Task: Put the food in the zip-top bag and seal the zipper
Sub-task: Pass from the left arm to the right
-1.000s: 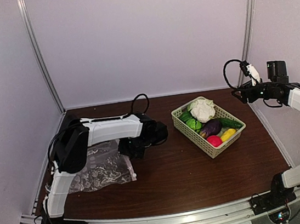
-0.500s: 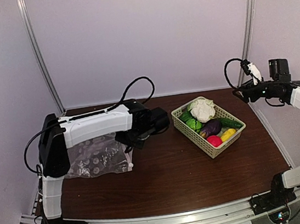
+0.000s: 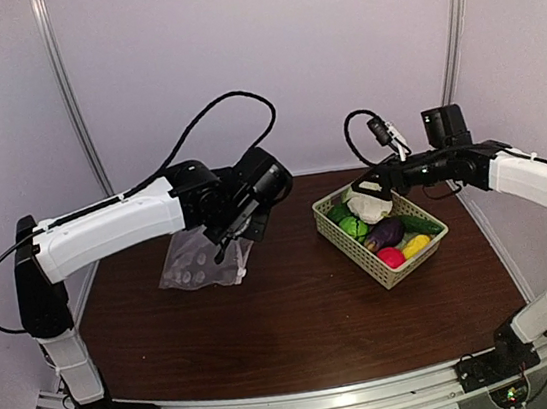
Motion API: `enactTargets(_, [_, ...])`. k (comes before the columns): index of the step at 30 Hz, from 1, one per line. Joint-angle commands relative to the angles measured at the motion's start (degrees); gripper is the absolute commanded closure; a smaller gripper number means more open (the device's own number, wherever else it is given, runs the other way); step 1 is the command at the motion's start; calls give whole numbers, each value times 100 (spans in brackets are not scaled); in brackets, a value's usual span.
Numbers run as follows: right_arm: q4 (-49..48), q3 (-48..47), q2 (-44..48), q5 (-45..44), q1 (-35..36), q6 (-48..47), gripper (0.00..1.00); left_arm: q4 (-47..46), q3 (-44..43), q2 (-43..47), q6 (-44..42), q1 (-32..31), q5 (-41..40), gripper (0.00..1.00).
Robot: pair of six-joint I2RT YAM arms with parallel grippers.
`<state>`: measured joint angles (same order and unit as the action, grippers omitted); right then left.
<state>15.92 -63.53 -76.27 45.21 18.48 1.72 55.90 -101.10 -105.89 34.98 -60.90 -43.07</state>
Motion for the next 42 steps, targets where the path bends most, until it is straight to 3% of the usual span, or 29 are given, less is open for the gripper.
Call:
enactTargets(1, [-326,-636,-615,180,594,795,20,-936,54,-37,-102,25,276,100])
enactTargets(8, [-966,-1337,-1531,-47,1507,1837,19,-1155,-109,-18,56,25,493,100])
enactTargets(11, [-772,-1766,-2007,-202,1693,1943,20,-1152,-138,6,140,19,600,100])
enactTargets(21, [-1002,-1897,-2721,-395,1738,2428,37,-1618,252,306,542,23,757,100])
enactTargets(23, [-1101,-1849,-2790,-381,1738,2556,42,-1801,384,420,585,20,782,100])
enactTargets(25, [-1148,-1847,-2892,-304,1738,2669,54,-1944,487,514,589,22,781,100])
enactTargets(28, [-1267,-1885,-3065,-122,1750,2906,60,-2004,525,554,563,19,797,100])
enactTargets(32, [-1258,-2017,-3209,-141,1865,3069,76,-2004,602,552,595,19,766,100])
enactTargets(35, [-1361,-2075,-3272,-162,1900,3333,96,-1911,659,520,714,29,635,100])
enactTargets(37, [-1568,-2005,-3245,-89,1903,3616,100,-1794,642,466,760,28,607,99])
enactTargets(40, [-2007,-1858,-3142,-65,1917,3891,100,-1556,595,367,993,27,586,39])
enactTargets(41, [-2066,-1822,-3109,-70,1928,3928,100,-1500,596,354,1090,39,600,29])
enactTargets(42, [-2096,-1794,-3085,-73,1938,3937,100,-1494,607,338,1128,55,679,25])
